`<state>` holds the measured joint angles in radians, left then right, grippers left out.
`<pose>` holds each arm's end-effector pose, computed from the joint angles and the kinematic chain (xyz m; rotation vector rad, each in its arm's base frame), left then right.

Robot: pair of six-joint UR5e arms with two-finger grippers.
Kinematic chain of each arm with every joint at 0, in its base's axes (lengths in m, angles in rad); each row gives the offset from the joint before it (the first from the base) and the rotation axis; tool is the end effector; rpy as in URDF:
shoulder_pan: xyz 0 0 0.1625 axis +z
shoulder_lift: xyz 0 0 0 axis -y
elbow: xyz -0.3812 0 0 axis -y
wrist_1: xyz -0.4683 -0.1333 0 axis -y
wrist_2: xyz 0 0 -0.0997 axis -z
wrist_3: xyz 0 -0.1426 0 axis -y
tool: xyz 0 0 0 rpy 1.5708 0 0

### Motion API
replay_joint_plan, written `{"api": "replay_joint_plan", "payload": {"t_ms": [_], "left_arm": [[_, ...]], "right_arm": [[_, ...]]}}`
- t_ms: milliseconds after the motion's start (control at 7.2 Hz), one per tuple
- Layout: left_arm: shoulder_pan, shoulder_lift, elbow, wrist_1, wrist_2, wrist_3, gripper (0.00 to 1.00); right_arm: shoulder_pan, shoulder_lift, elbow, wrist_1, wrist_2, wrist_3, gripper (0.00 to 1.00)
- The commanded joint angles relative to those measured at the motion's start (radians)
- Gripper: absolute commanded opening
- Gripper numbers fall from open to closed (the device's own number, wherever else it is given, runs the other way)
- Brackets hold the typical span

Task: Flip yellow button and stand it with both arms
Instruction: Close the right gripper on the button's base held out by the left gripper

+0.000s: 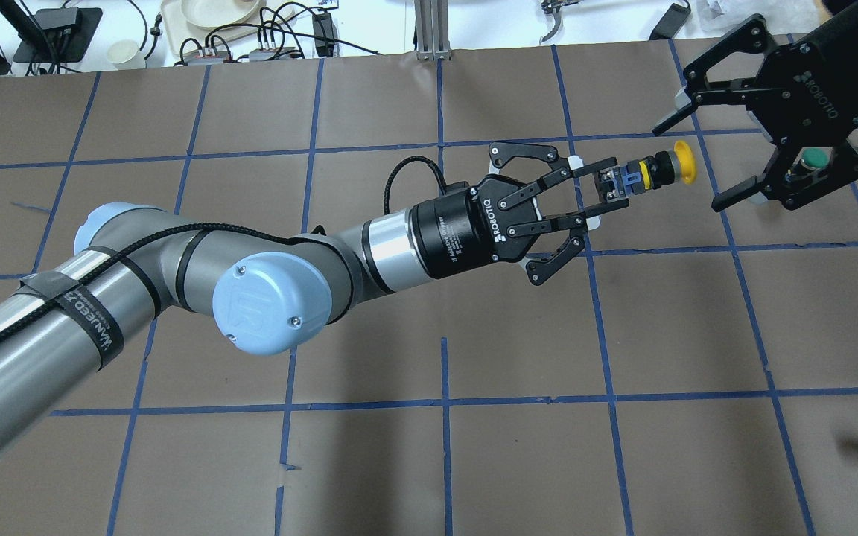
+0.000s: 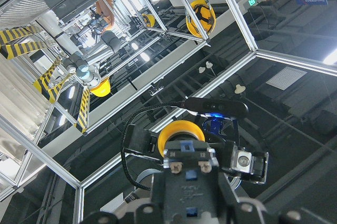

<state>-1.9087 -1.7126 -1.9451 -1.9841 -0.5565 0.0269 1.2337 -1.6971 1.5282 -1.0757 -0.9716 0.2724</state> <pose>-0.4327 -0.4640 0.2739 0.6728 -1.0932 -0.7377 0.0461 -0.5145 0.4759 0.8740 2.3537 0.3874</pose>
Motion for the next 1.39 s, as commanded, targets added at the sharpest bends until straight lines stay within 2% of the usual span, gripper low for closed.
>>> {"api": "replay_joint_plan", "payload": {"t_ms": [0,139,278,417,556,694,1250], "left_arm": [[0.0,0.004,0.0,-0.001,0.0,-0.001,0.11],[0.0,0.002,0.0,0.001,0.001,0.001,0.11],[0.0,0.004,0.0,0.001,0.001,0.001,0.11],[0.0,0.004,0.0,0.001,0.001,0.001,0.11],[-0.001,0.004,0.0,0.002,0.001,0.002,0.11],[0.0,0.004,0.0,0.002,0.001,0.002,0.11],[-0.001,-0.01,0.002,0.011,0.001,0.002,0.11]], "right_arm": [[-0.003,-0.001,0.001,0.036,0.037,0.002,0.72],[-0.005,0.0,0.003,0.037,0.027,0.002,0.72],[-0.005,0.0,0.003,0.036,0.025,0.002,0.65],[-0.005,-0.001,0.0,0.039,0.027,0.002,0.45],[-0.005,-0.001,-0.006,0.037,0.037,0.002,0.32],[-0.005,-0.001,-0.008,0.039,0.037,0.004,0.24],[-0.005,-0.003,-0.008,0.037,0.037,0.002,0.2]]}}
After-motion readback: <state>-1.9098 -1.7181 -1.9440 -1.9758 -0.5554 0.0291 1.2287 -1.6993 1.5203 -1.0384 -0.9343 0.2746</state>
